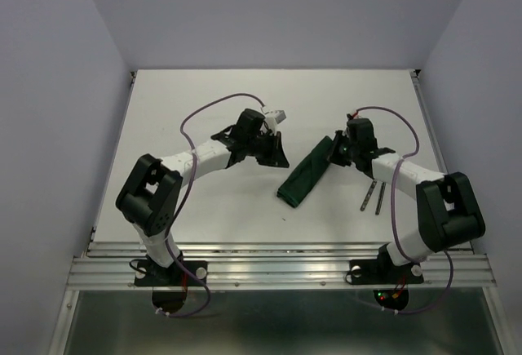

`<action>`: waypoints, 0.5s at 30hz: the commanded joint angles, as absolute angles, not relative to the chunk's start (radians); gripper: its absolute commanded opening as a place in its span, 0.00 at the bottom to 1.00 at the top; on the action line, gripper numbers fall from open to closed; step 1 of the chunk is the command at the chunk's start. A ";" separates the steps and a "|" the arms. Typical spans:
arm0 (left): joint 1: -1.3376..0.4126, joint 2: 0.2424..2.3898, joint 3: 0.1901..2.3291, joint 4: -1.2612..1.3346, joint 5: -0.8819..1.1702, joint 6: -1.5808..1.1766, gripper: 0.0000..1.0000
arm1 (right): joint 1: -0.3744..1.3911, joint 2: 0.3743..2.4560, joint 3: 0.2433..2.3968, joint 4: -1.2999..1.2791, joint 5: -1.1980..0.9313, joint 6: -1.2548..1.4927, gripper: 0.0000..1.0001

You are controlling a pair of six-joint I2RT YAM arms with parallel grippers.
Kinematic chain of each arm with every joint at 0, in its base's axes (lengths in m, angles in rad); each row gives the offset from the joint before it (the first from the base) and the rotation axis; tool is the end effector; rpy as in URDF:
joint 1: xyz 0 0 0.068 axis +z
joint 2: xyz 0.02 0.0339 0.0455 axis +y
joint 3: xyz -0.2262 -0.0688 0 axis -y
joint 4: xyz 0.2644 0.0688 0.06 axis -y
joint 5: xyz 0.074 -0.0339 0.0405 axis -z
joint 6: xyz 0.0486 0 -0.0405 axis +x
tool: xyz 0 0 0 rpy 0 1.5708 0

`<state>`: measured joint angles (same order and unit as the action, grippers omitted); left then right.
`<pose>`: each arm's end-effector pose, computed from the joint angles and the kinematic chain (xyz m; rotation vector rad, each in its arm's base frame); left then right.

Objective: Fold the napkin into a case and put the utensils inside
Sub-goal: Move the smaller rectangle folded napkin to the center of the board.

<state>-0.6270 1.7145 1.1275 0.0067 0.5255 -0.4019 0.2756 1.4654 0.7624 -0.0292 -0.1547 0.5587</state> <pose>0.3119 -0.2561 0.1773 0.5827 2.2186 -1.1349 0.3131 0.0963 0.1317 0.2530 2.3552 0.5953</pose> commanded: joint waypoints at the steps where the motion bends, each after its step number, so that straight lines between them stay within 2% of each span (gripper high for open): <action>1: -0.687 1.669 1.074 -0.018 0.551 -0.405 0.00 | 0.270 1.546 0.866 0.023 -0.146 0.515 0.07; 6: -0.727 1.661 1.013 -0.008 0.560 -0.407 0.00 | 0.270 1.643 0.923 0.012 -0.106 0.505 0.07; 15: -0.729 1.779 0.957 0.034 0.473 -0.376 0.00 | 0.270 1.762 0.997 0.003 -0.091 0.495 0.07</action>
<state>-0.7303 1.7535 0.9745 0.0078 0.5125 -0.4015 0.2756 1.7317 0.9531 -0.0174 -0.1230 0.5167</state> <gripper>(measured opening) 0.025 0.067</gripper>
